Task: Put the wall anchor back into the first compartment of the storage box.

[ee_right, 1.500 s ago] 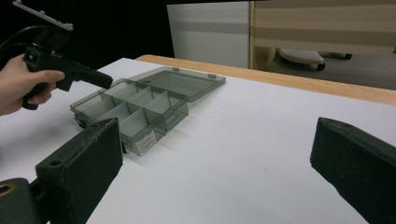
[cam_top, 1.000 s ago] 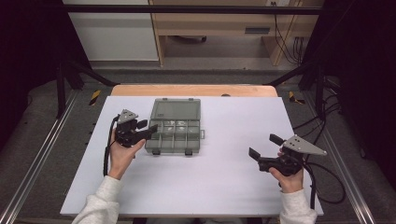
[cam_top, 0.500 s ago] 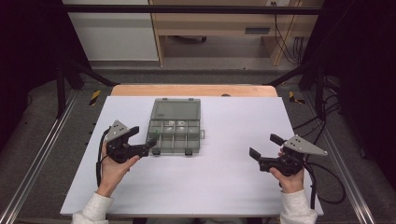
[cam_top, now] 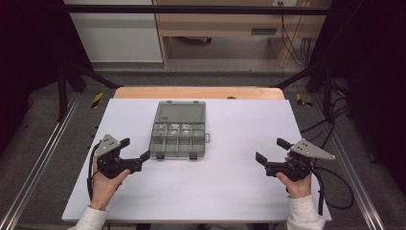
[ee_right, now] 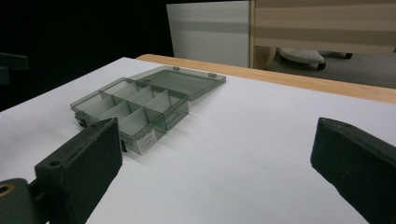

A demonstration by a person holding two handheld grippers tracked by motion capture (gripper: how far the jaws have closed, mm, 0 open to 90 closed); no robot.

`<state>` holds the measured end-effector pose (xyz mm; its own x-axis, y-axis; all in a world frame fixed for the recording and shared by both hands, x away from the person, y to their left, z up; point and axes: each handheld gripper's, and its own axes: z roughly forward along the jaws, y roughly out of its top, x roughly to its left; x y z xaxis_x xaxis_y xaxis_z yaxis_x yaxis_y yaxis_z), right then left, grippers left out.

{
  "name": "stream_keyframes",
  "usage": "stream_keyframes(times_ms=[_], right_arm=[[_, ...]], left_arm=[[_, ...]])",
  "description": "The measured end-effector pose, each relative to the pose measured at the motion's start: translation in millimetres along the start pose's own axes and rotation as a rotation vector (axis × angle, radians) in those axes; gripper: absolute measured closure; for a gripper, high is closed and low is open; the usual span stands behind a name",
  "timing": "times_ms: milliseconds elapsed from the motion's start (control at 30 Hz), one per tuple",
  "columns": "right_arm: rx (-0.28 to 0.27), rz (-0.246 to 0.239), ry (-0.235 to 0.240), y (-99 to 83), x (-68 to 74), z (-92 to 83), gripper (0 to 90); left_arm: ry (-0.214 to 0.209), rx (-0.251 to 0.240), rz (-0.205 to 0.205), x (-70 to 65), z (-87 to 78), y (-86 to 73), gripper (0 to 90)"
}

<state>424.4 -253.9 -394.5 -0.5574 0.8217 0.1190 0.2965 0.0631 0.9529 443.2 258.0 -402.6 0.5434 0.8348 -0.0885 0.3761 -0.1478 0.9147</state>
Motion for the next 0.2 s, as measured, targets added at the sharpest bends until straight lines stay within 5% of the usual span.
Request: stream_keyframes(times_ms=[200], right_arm=[[-0.001, 0.001, 0.003, -0.3, -0.2, -0.1, 2.5]], left_arm=[[0.013, 0.003, -0.007, 4.1, -0.1, -3.9, 6.8]])
